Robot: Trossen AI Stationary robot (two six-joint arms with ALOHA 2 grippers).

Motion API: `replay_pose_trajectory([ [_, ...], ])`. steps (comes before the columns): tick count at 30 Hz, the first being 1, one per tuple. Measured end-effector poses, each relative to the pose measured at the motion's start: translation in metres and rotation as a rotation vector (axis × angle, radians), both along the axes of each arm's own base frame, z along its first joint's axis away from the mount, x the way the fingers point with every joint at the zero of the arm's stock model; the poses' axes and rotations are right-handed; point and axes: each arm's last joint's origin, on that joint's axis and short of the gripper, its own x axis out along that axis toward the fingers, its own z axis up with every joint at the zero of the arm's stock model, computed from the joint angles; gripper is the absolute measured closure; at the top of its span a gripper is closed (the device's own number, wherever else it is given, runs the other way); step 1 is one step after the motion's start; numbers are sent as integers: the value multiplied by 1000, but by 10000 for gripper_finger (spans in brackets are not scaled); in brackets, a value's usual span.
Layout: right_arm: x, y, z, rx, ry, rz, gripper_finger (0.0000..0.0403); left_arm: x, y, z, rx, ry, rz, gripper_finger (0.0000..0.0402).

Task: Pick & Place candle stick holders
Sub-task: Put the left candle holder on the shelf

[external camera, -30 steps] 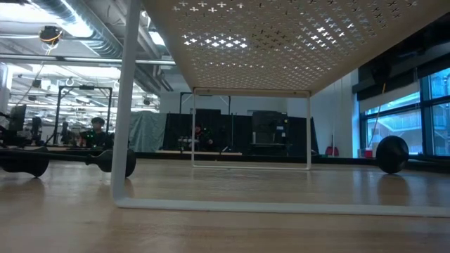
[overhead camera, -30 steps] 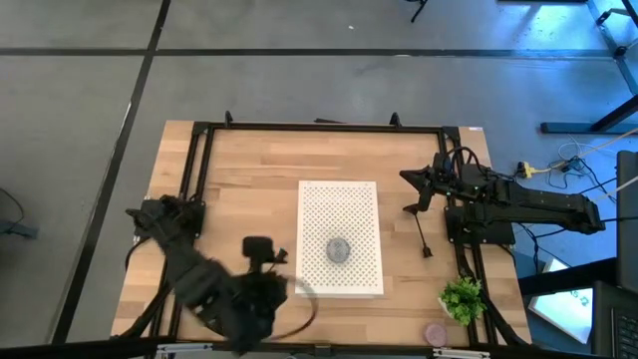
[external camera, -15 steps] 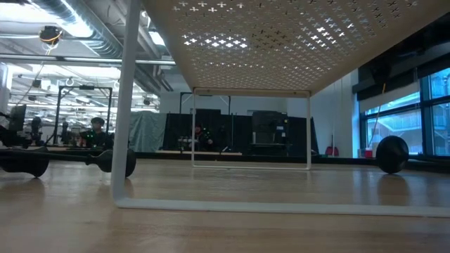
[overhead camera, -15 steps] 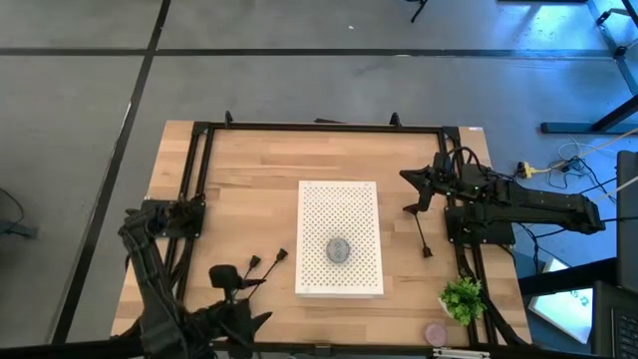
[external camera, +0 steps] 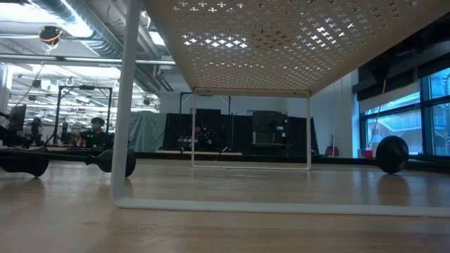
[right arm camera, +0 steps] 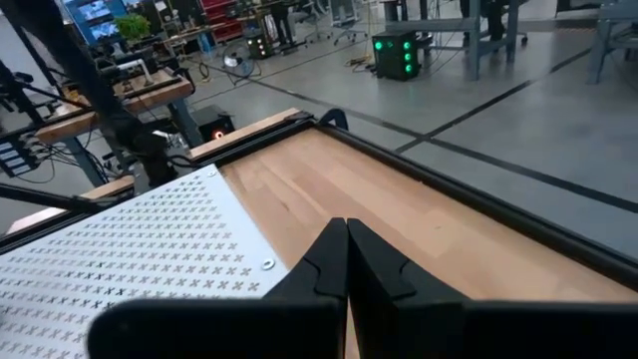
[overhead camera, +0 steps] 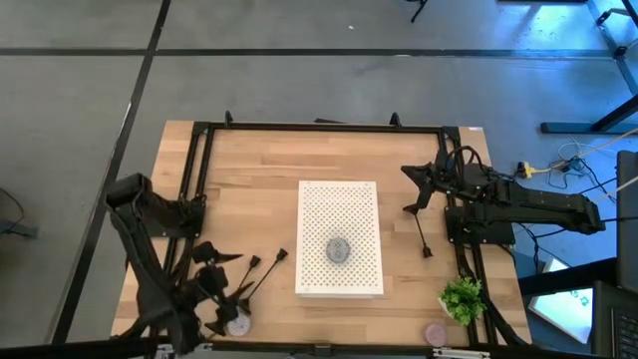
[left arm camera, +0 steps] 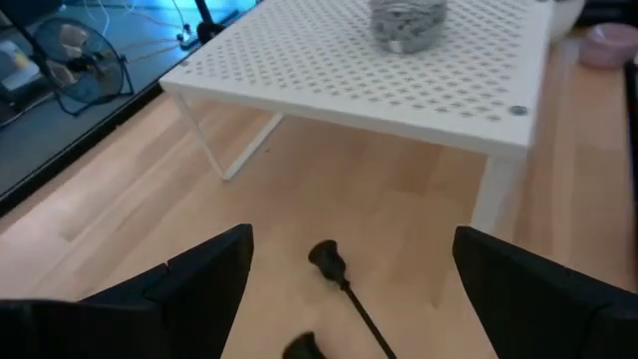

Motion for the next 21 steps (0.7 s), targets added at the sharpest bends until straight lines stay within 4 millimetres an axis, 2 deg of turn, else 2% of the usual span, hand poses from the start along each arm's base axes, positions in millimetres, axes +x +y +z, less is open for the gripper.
replay_pose_trajectory([
  [4,0,-1,1,-1,-10,-7,402,-5,24,-20,-13,-56,13,59],
  [7,0,-2,1,0,-11,-11,402,0,41,-28,-1,-107,10,59],
  [15,0,-2,1,-1,-12,-12,402,29,81,-32,7,-38,-65,59],
  [21,0,-2,1,-1,-12,-11,402,44,115,-30,-21,-100,-193,59],
])
